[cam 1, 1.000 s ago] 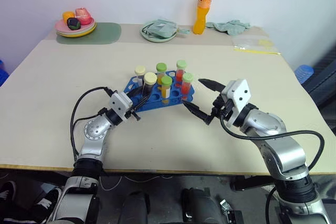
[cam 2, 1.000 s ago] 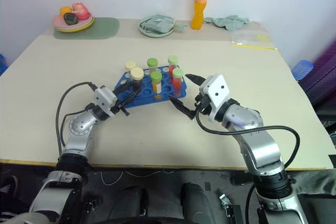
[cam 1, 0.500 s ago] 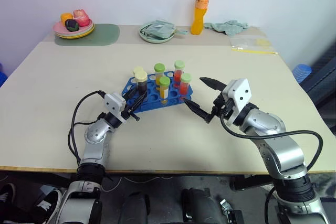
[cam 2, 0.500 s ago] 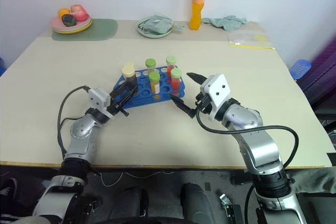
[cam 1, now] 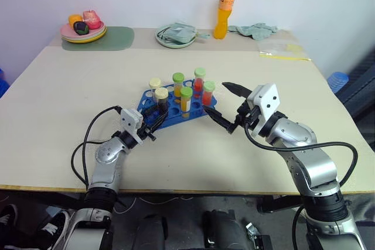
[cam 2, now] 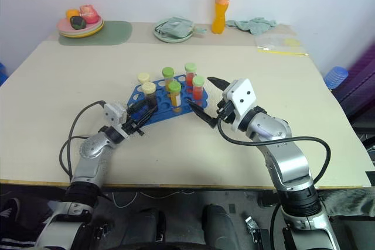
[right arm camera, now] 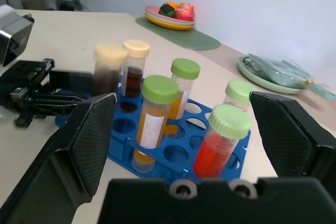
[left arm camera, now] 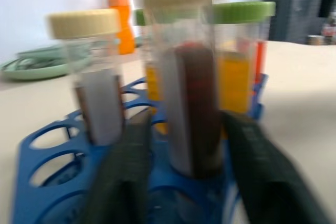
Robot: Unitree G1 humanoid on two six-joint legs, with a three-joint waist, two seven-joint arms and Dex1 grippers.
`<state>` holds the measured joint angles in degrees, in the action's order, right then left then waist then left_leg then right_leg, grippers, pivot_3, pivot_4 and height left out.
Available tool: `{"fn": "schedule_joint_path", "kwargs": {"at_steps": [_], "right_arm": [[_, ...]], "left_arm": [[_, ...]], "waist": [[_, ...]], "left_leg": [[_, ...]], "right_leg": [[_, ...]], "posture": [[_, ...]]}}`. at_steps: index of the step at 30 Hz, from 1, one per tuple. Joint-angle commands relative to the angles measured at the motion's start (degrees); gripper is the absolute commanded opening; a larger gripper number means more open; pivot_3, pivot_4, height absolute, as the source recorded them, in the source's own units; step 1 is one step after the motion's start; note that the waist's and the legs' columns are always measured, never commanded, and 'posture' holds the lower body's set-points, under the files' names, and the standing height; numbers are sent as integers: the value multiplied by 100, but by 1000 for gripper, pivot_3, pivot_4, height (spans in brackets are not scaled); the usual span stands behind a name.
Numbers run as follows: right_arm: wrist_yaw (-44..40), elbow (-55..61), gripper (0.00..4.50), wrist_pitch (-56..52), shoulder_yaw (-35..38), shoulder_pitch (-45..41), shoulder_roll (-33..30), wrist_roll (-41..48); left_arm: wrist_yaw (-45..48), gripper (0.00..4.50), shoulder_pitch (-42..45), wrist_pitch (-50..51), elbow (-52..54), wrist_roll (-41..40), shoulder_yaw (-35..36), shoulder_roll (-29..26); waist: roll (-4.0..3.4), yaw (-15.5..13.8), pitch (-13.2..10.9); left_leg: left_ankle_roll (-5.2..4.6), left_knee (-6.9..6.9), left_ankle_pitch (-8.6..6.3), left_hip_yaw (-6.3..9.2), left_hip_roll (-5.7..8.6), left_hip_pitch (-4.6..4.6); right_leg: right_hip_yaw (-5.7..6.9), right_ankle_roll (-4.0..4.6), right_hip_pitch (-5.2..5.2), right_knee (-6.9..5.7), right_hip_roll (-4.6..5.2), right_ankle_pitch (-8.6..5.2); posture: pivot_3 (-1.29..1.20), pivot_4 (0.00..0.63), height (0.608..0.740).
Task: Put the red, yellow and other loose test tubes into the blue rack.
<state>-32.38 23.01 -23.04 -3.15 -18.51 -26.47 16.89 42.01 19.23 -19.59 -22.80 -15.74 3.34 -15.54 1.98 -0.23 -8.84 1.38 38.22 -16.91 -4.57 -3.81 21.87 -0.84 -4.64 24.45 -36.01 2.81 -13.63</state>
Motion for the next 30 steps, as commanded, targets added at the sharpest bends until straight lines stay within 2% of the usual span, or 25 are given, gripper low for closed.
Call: {"fn": "schedule_joint_path", "kwargs": {"at_steps": [1,2,10,16,19,22,26,30], "right_arm": [[37,13,4500,155,90,-125,41,-43],[33,-1,4500,168,83,-129,41,-54],[-41,-93,4500,269,108,-61,10,-99],[-446,-121,4500,485,455,294,-226,193],[-897,38,4500,302,1012,800,-604,725],[-1134,111,4500,77,1531,1320,-884,1166],[-1674,-147,4500,64,2099,1843,-1430,1353],[-1883,-368,4500,308,2367,1985,-1756,1226]], "left_arm": [[-47,4280,107,59,345,-174,129,-7],[-29,4438,72,100,445,-190,132,-40],[315,4438,-636,1459,2104,-1149,564,-867],[1244,4438,-910,2905,2821,-2257,992,-1982],[2230,4438,-1117,3409,2747,-2593,1186,-2789],[2836,4438,-1188,3513,2259,-2662,1370,-3153],[3191,4438,-1186,3240,1751,-2431,1452,-3202],[3401,4438,-1155,2997,1558,-2262,1451,-3116]], "waist": [[0,-2,0],[0,-3,0],[-1,96,-1],[-4,88,-4],[-6,85,-7],[-9,88,-9],[-16,95,-14],[-15,106,-15]], "left_leg": [[0,0,0,0,0,0],[0,0,0,-1,0,1],[0,-5,0,1,-4,-2],[0,-10,0,0,-5,-6],[-2,-10,-2,-4,-4,-4],[-3,-12,-3,-10,-3,-3],[-3,-12,-3,-10,-3,-8],[-4,-13,-4,-10,-4,-8]], "right_leg": [[0,0,0,0,0,0],[0,0,0,1,0,0],[0,13,2,-3,0,-7],[1,16,2,-3,0,-10],[0,18,1,5,3,-12],[-1,19,2,10,7,-13],[-1,20,2,11,6,-14],[-3,20,2,15,5,-14]], "posture": [[0,150,740],[0,150,740],[0,150,740],[0,150,740],[0,150,740],[0,150,740],[0,150,740],[0,150,740]]}}
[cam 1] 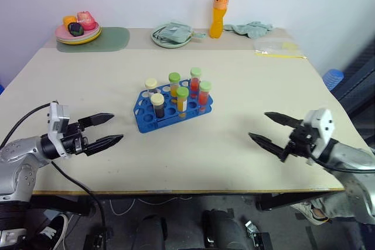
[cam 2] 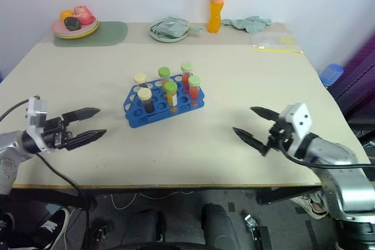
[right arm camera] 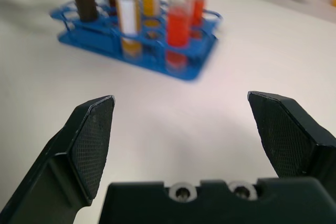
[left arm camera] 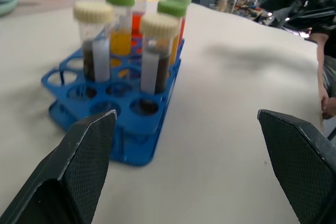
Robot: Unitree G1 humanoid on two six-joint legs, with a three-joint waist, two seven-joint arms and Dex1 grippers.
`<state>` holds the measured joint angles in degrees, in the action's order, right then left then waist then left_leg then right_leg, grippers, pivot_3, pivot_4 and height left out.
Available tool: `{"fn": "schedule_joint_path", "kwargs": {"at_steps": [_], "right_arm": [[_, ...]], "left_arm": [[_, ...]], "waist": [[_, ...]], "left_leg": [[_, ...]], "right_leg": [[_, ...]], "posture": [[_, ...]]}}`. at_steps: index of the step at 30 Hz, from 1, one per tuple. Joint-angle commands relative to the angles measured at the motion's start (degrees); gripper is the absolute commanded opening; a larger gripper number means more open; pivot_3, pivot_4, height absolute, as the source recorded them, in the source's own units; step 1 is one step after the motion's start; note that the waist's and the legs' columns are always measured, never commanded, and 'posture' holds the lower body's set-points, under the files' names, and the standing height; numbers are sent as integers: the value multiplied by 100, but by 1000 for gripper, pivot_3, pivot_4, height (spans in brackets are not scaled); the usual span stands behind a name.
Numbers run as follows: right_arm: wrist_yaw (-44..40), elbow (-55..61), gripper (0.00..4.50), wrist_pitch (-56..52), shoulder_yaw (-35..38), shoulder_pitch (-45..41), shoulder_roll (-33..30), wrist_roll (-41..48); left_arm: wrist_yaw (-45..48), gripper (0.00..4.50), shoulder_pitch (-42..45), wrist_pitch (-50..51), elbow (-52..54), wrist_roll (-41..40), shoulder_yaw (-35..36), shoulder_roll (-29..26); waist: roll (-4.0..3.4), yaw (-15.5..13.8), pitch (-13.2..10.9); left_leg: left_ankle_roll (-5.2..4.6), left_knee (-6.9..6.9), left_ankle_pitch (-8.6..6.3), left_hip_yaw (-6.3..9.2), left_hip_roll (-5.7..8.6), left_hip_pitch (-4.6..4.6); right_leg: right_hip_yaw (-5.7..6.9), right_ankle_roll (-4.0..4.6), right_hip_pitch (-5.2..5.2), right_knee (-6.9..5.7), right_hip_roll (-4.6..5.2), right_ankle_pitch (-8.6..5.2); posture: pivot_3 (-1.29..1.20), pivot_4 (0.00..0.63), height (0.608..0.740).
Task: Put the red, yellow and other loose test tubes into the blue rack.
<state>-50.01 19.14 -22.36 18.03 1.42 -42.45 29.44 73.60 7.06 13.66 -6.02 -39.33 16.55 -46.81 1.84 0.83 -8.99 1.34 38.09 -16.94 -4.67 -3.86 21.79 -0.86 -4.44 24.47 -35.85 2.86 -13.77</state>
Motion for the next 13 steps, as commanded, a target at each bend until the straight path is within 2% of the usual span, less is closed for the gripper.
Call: {"fn": "schedule_joint_path", "kwargs": {"at_steps": [1,5,13], "right_arm": [[-132,-25,4500,281,319,-18,-191,-28],[-267,-209,4500,684,437,110,-392,-321],[-18,82,4500,651,650,386,-360,-352]], "left_arm": [[284,4438,59,-387,-159,135,112,44],[171,4438,52,-219,71,262,-182,229],[-93,4438,293,-129,205,366,-474,741]], "waist": [[-2,1,-1],[-1,-13,0],[0,-22,1]], "left_leg": [[0,-1,0,0,0,-1],[0,-4,0,0,0,1],[-1,-3,0,1,2,4]], "right_leg": [[0,0,0,0,-1,0],[0,2,1,2,-2,-1],[-3,1,0,5,-1,-1]], "posture": [[0,150,740],[0,150,740],[0,150,740]]}}
